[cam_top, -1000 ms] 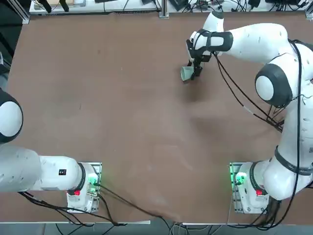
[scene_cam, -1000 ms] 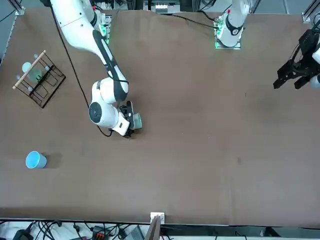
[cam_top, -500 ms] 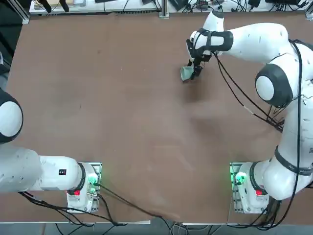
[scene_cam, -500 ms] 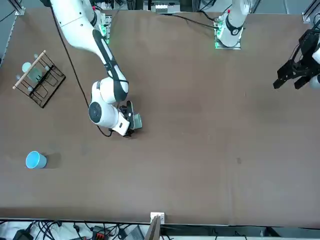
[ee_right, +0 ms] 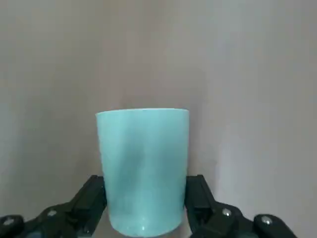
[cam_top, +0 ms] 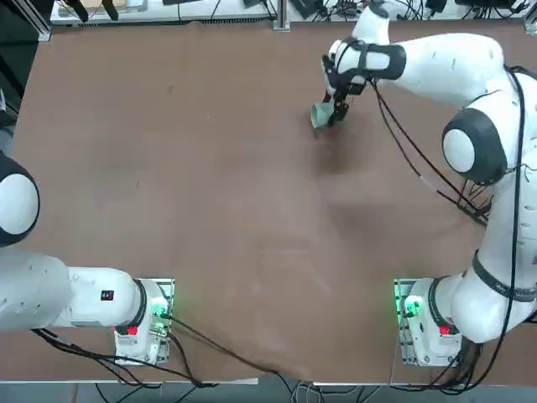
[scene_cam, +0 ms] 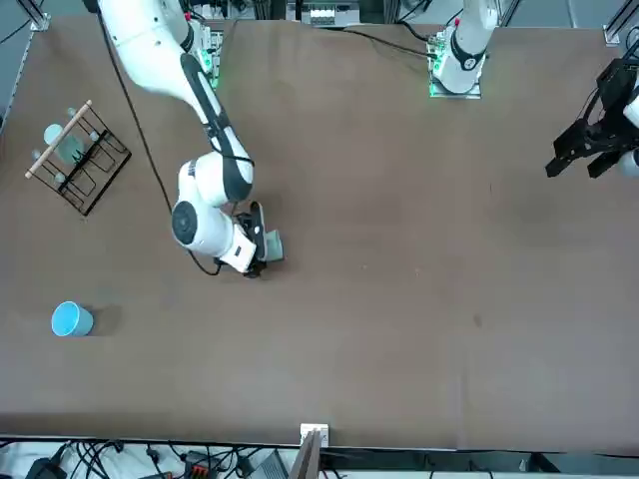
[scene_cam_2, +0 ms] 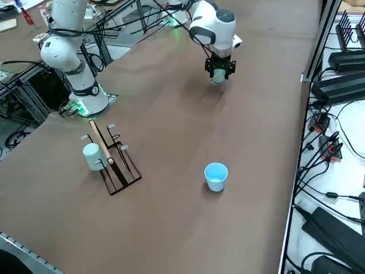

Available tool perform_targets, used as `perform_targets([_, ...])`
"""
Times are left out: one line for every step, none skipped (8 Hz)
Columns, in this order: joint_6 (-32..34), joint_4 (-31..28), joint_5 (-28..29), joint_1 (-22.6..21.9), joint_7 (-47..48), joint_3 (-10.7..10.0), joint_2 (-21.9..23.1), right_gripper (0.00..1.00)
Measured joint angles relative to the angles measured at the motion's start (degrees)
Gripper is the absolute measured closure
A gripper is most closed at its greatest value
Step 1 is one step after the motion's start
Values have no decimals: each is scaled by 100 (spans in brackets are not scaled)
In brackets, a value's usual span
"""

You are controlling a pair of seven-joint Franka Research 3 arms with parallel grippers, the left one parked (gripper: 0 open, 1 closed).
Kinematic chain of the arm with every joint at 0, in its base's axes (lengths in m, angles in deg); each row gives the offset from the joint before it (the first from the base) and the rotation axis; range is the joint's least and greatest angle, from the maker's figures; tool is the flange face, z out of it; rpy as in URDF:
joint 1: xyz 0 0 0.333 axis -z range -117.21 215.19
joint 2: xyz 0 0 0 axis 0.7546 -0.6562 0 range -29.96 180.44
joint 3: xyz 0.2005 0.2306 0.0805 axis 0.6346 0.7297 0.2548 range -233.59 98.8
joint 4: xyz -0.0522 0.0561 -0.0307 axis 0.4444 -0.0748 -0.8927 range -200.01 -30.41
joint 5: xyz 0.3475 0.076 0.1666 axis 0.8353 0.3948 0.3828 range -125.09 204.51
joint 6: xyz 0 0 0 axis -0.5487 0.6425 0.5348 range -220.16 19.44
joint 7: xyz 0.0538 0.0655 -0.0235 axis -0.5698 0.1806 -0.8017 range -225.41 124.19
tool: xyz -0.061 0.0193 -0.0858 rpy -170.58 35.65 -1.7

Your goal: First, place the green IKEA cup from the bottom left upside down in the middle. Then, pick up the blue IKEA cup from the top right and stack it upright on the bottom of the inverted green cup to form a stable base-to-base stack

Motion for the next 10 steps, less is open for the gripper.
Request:
perform_targets([311,146,-90,152,-16,-32,94,13])
perform_targets([694,273,-196,313,147,-100,189,13])
perform_targets([1135,410,-396,426,464,-280,272,13])
perform_targets([1613,610,-731,503,787,-471,331,13])
perform_targets([2099,861,-1151,546,1158,-584,359,13])
perform_targets([2620,1137,-1675,542,1576,-662,367,13])
perform_targets([3067,1366,-2223,524,2110,-673,373,13])
perform_targets([3372,1492,-2772,460,2717,-672,376,13])
perform_targets([3673,1523,-3163,369,3277,-671,374,13])
perform_targets([3998,1521,-3394,304,3756,-670,346,13])
